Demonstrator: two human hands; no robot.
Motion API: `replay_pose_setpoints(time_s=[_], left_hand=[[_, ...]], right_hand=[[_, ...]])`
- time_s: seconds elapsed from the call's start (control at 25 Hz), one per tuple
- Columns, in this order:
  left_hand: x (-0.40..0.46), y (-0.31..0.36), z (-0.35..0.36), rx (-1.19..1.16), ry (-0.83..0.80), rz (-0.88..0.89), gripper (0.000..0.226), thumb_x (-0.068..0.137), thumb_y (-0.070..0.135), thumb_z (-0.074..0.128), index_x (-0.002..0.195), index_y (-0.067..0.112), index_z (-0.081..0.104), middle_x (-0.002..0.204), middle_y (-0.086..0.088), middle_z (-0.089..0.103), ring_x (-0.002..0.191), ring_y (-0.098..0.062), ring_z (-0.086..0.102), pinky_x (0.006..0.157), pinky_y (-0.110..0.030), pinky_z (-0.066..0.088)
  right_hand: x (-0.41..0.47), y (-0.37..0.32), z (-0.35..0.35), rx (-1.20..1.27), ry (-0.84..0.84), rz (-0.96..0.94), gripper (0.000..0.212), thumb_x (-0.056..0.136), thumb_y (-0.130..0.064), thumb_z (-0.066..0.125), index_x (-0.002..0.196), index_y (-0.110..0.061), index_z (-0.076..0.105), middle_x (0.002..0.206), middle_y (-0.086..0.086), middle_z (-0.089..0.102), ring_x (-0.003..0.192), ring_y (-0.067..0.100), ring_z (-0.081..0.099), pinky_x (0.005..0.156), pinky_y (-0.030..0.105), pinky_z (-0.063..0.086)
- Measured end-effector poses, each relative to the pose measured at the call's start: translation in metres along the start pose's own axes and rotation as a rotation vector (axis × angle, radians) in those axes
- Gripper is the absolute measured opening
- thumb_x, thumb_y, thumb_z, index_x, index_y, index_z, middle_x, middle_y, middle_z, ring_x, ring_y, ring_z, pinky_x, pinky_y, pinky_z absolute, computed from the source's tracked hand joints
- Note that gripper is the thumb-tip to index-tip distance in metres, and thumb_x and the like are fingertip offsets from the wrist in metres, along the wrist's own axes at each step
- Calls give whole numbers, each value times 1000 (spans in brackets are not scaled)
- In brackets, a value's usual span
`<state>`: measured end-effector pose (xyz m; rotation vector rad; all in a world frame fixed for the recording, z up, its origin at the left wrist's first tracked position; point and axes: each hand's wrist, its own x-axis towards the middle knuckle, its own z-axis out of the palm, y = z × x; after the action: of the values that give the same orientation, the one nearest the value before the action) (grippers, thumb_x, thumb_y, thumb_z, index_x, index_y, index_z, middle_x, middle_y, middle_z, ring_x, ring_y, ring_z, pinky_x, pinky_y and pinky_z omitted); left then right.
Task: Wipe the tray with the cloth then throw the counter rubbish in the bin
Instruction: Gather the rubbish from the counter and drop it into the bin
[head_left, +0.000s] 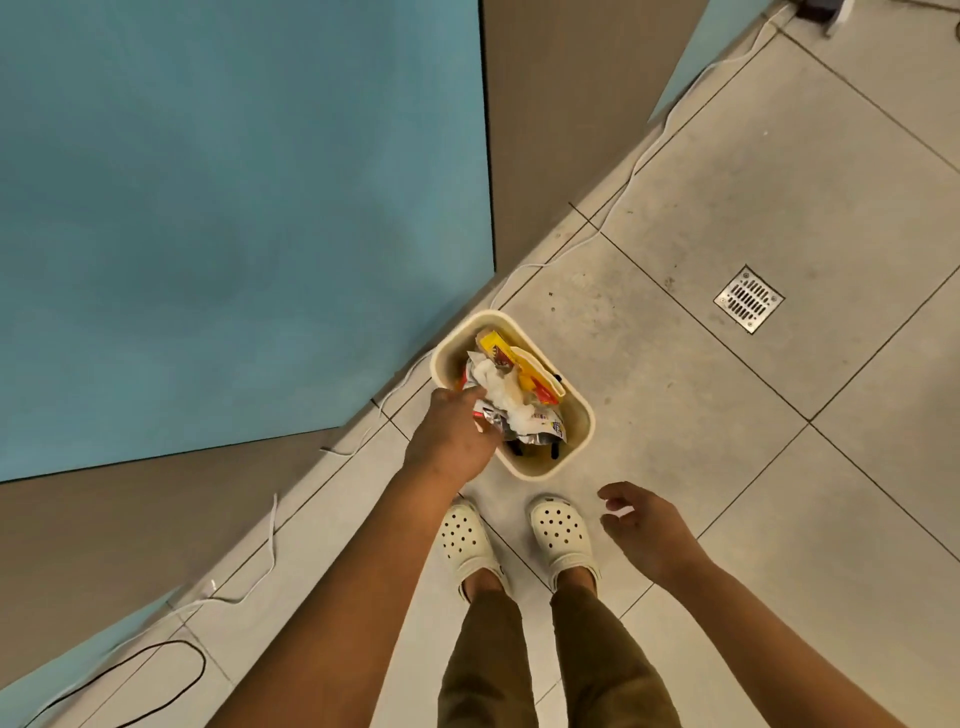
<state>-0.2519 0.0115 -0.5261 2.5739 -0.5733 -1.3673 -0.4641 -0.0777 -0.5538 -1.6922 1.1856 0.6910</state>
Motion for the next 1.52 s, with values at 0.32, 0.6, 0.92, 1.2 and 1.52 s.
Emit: replay_pose_setpoints(time_s=[0.32,0.6,0.92,1.2,1.52], left_hand=[[-147,47,-118,-191,202,61,40,89,25,58,129,24,53,133,-4,48,118,-21,52,95,-23,37],[-271,123,-201,-384,330,270,34,91,21,57,125,21,56,124,0,56,97,-15,56,85,-23,41],[-365,139,-304,-564,674,399,34,88,15,60,121,22,57,102,6,55,68,-7,50,63,-11,40],[-399,95,-382,-723,830,351,25,90,20,58,115,26,59,102,8,57,71,-6,55,50,-6,39],[-367,1,-471,-737,912,253,26,90,17,57,116,21,60,102,6,55,66,-8,51,50,-3,37]], right_hand=[[-113,-95,-94,44,82,-247,24,90,-11,54,113,-16,60,101,-1,55,84,19,58,72,22,43],[-219,-210,-167,115,133,-545,27,89,-7,55,116,-12,59,101,-2,54,84,14,55,75,22,41],[-308,-342,-223,101,160,-996,23,87,-7,57,108,-16,61,93,-6,57,64,6,52,52,6,40],[-337,-432,-225,109,120,-1159,18,87,-5,57,99,-19,61,86,-8,61,74,5,55,59,2,42],[-308,-536,-186,84,100,-1089,19,87,-6,55,98,-20,63,93,-6,61,72,10,55,61,14,44]])
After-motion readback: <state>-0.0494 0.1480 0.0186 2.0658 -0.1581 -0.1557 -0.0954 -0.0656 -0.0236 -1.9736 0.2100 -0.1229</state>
